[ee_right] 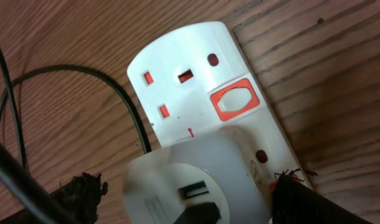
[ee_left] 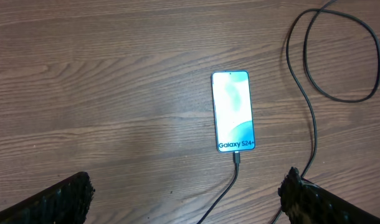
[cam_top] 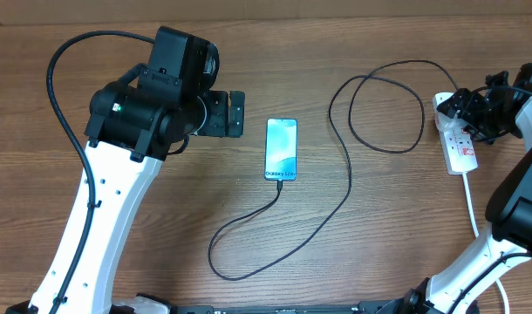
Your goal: Plug charger to phone and switch on socket
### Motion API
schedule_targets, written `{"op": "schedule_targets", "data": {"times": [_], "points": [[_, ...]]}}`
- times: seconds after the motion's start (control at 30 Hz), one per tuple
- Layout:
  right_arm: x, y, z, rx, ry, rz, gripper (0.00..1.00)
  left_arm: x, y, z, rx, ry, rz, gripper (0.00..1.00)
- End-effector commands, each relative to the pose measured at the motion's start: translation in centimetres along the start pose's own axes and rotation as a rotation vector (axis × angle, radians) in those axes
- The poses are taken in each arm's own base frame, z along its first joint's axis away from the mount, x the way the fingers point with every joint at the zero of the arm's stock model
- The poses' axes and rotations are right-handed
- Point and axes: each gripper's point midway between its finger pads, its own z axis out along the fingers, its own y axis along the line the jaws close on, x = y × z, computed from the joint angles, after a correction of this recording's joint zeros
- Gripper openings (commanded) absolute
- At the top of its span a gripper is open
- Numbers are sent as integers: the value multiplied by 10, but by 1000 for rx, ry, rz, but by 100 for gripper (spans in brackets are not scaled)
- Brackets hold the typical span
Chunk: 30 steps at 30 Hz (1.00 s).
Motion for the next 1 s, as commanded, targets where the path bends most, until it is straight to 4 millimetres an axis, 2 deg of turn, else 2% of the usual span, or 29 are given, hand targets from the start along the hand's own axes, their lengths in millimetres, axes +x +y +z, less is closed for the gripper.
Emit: {"op": "schedule_targets", "data": {"times": [0.0, 0.4, 0.57, 0.73, 0.97], "points": [[15, 8, 19, -67, 70, 26, 89, -3, 2, -2, -11, -13, 21, 100], [19, 7, 19, -55, 88, 29, 90, -3, 2, -2, -11, -13, 21, 99], [16, 7, 19, -55, 74, 23, 100, -3, 2, -2, -11, -13, 21, 100], [13, -1, 19, -6, 63, 31, 100, -3, 2, -2, -11, -13, 21, 100], [10, -2, 19, -3, 51, 26, 100, -3, 2, -2, -11, -13, 21, 100]]}}
